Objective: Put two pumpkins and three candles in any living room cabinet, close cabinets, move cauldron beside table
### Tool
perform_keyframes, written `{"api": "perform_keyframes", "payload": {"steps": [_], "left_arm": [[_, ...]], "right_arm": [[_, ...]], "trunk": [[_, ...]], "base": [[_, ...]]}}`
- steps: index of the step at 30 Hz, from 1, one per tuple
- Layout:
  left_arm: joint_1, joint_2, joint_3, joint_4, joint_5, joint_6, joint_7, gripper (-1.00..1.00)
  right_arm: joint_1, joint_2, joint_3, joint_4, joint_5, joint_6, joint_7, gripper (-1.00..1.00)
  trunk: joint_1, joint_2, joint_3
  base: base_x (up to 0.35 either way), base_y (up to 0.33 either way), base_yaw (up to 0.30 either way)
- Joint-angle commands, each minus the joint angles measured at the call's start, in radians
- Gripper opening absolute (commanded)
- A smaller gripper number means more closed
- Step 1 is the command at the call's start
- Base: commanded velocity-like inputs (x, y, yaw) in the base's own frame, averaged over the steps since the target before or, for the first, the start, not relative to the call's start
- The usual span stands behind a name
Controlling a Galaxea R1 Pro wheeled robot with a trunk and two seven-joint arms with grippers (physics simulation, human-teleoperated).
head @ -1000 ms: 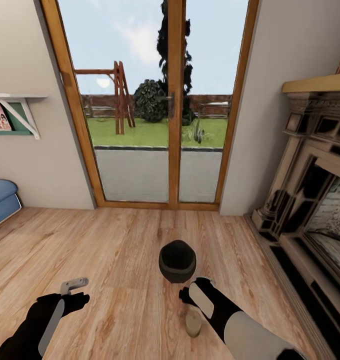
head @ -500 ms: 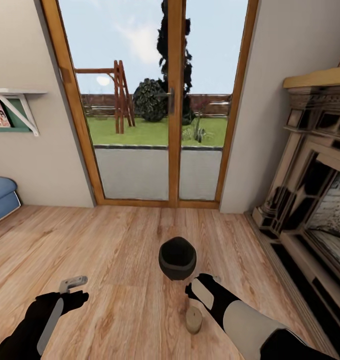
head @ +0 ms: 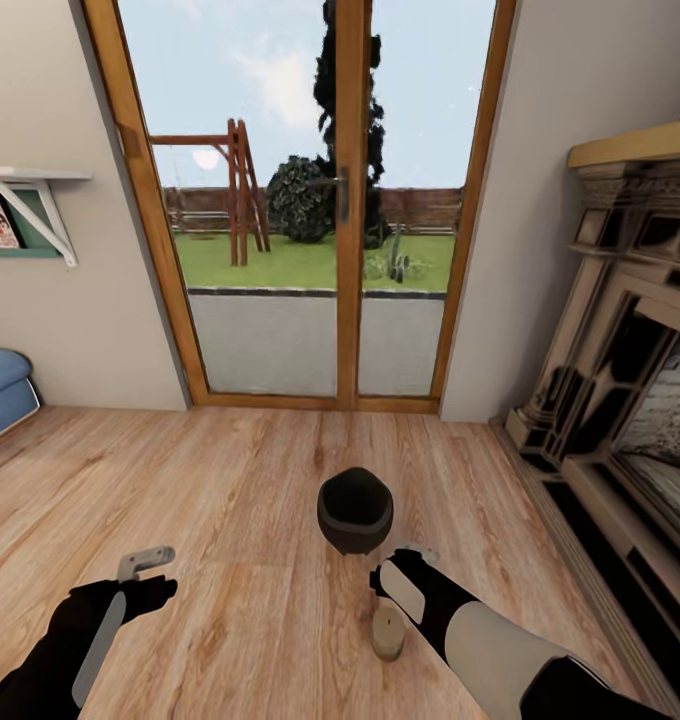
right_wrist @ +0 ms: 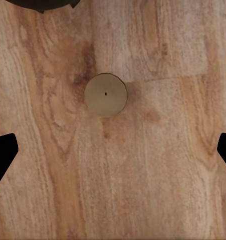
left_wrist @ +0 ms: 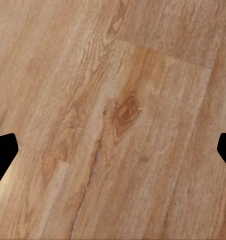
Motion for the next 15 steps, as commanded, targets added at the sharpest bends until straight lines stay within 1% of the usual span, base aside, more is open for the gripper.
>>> {"api": "perform_keyframes", "payload": {"steps": [1, 15], "left_arm": [[0.000, 0.000, 0.000, -0.001, 0.000, 0.000, 0.000, 1.00], [0.000, -0.008, -0.004, -0.002, -0.001, 0.001, 0.001, 1.00]], "right_arm": [[0.000, 0.000, 0.000, 0.000, 0.000, 0.000, 0.000, 1.00], [0.000, 0.000, 0.000, -0.005, 0.001, 0.000, 0.000, 1.00]], "trunk": [[0.004, -0.007, -0.003], [0.058, -0.105, -0.047]], "base": [[0.000, 0.000, 0.000], [0.000, 0.000, 0.000]]}}
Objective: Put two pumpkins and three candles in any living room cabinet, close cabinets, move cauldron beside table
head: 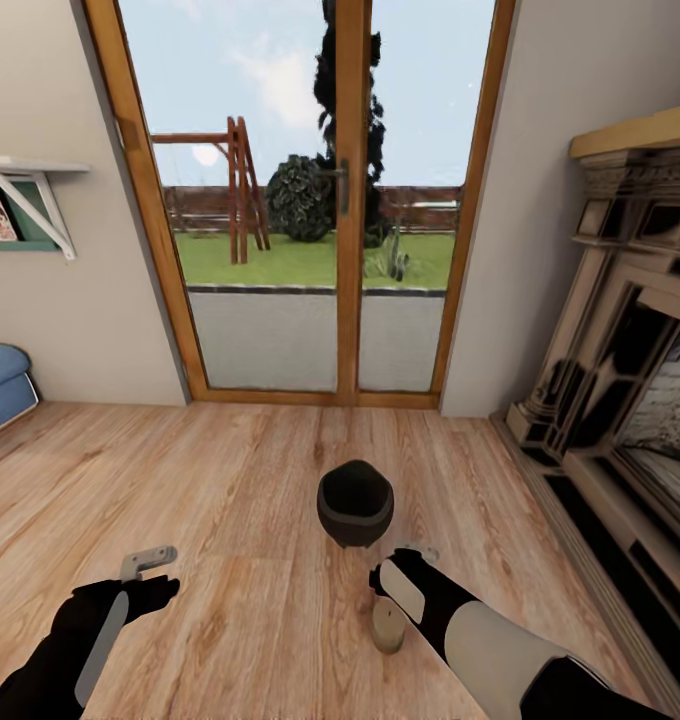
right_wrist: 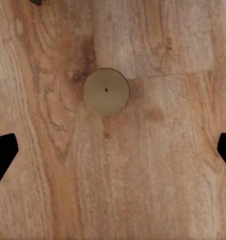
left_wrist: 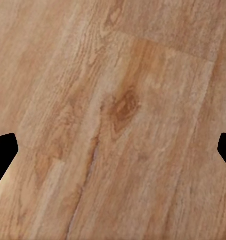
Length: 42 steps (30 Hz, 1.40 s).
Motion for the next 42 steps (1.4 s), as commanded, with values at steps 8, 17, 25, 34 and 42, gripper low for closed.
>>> {"api": "perform_keyframes", "payload": {"steps": [8, 17, 25, 34, 42], "left_arm": [[0.000, -0.001, -0.002, -0.001, 0.000, 0.000, 0.000, 1.00], [0.000, -0.022, -0.002, -0.001, -0.001, 0.000, 0.000, 1.00], [0.000, -0.023, -0.001, -0.007, -0.002, 0.002, -0.001, 1.00], [0.000, 0.040, 0.118, -0.206, 0.005, 0.215, -0.107, 1.00], [0.000, 0.253, 0.168, -0.196, 0.006, 0.265, -0.465, 1.00]], "right_arm": [[0.000, 0.000, 0.001, 0.004, -0.001, 0.000, 0.001, 1.00], [0.000, 0.000, 0.001, 0.006, -0.001, -0.007, 0.001, 1.00], [0.000, 0.000, 0.001, 0.006, -0.001, -0.024, 0.002, 1.00], [0.000, 0.000, 0.001, 0.006, 0.000, -0.033, 0.002, 1.00], [-0.001, 0.000, 0.001, 0.006, 0.000, -0.032, 0.002, 1.00]], "trunk": [[0.031, -0.056, -0.025], [0.065, -0.119, -0.053], [0.096, -0.175, -0.078], [0.130, -0.238, -0.107], [0.161, -0.294, -0.132]], "base": [[0.000, 0.000, 0.000], [0.000, 0.000, 0.000], [0.000, 0.000, 0.000], [0.000, 0.000, 0.000], [0.000, 0.000, 0.000]]}}
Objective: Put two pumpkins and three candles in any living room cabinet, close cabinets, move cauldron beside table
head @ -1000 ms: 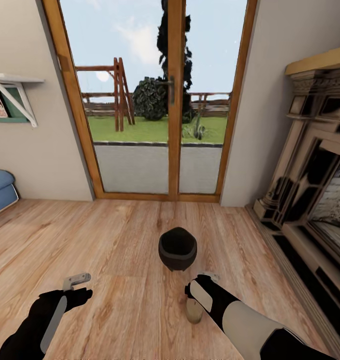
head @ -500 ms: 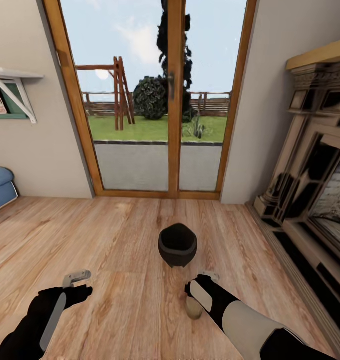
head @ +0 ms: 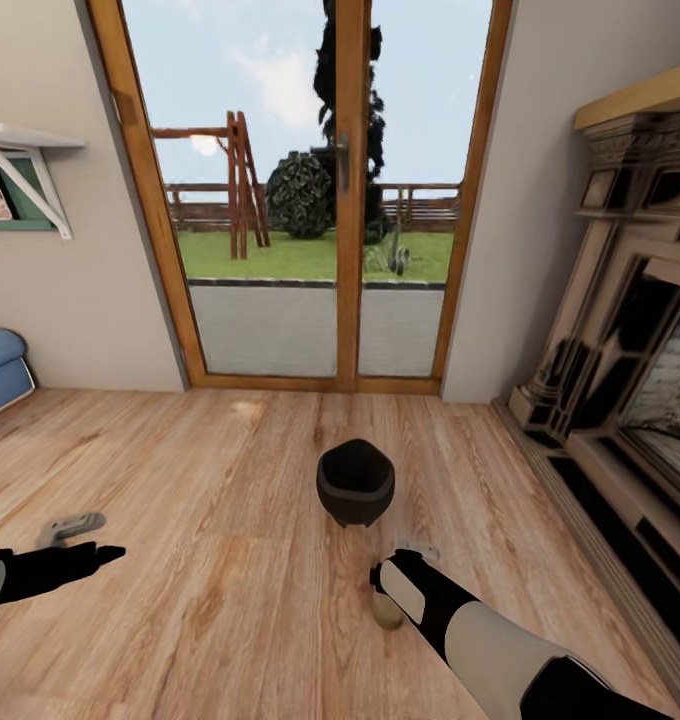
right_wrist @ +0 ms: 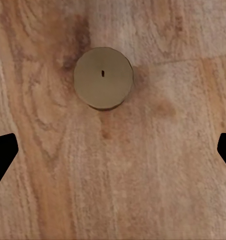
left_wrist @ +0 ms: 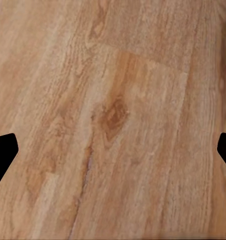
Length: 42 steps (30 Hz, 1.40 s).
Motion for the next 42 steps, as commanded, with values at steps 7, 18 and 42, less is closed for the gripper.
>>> {"api": "perform_keyframes", "payload": {"steps": [7, 18, 42], "left_arm": [[0.000, 0.055, 0.000, 0.008, -0.003, 0.002, -0.077, 1.00], [0.002, 0.057, -0.002, 0.005, -0.007, 0.001, -0.081, 1.00], [0.002, 0.056, 0.000, 0.005, -0.008, -0.001, -0.081, 1.00]], "right_arm": [[0.000, 0.000, 0.000, -0.007, 0.001, 0.000, 0.000, 1.00], [-0.001, 0.000, 0.000, -0.011, 0.002, 0.000, 0.000, 1.00], [-0.001, 0.000, 0.000, -0.015, 0.002, -0.003, 0.009, 1.00]], "trunk": [[0.008, -0.014, -0.006], [0.008, -0.014, -0.006], [0.019, -0.026, -0.071]], "base": [[0.000, 0.000, 0.000], [0.000, 0.057, 0.000], [0.009, 0.001, 0.000]]}}
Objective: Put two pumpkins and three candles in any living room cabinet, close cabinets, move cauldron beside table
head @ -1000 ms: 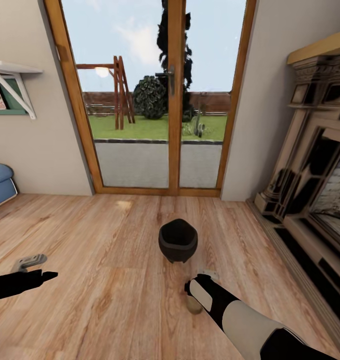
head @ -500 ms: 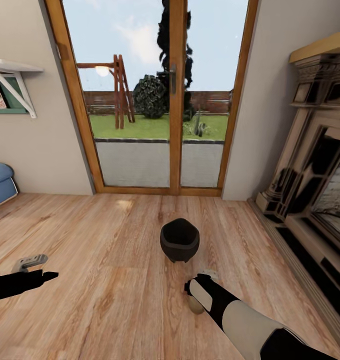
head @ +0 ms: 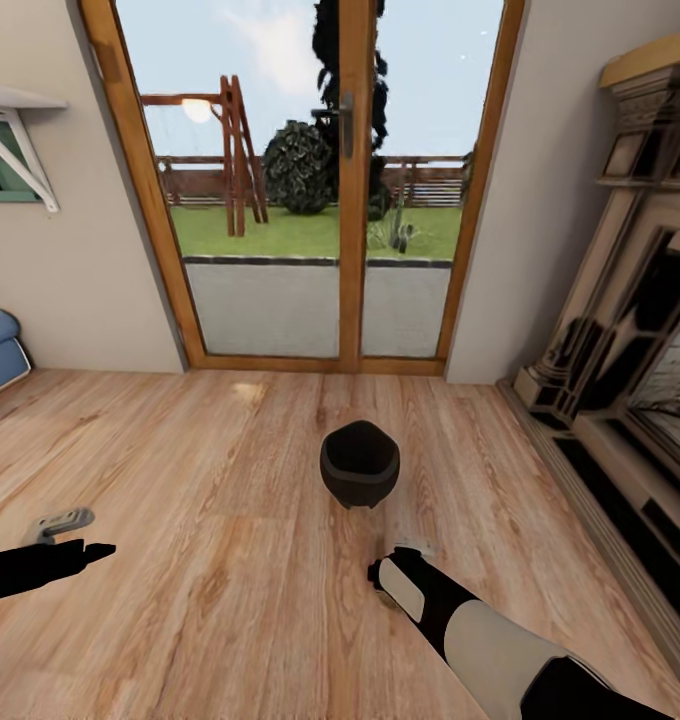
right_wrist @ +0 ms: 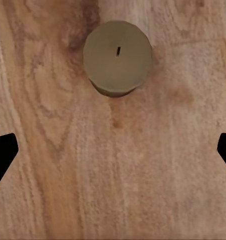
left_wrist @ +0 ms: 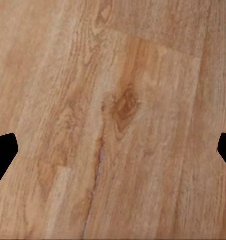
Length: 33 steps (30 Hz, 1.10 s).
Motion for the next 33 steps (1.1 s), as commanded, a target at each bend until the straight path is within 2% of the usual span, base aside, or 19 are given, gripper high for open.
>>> {"api": "perform_keyframes", "payload": {"steps": [1, 33], "left_arm": [[0.000, 0.001, 0.000, 0.000, 0.000, 0.000, 0.000, 1.00], [0.000, 0.002, 0.002, 0.000, 0.000, 0.000, 0.001, 1.00]], "right_arm": [[0.000, 0.000, 0.001, 0.000, 0.000, 0.000, 0.000, 1.00], [0.000, 0.000, -0.005, -0.001, -0.002, 0.000, -0.001, 1.00]], "trunk": [[0.000, 0.000, -0.004], [0.015, -0.008, -0.128]], "base": [[0.000, 0.000, 0.000], [0.000, 0.000, 0.000]]}}
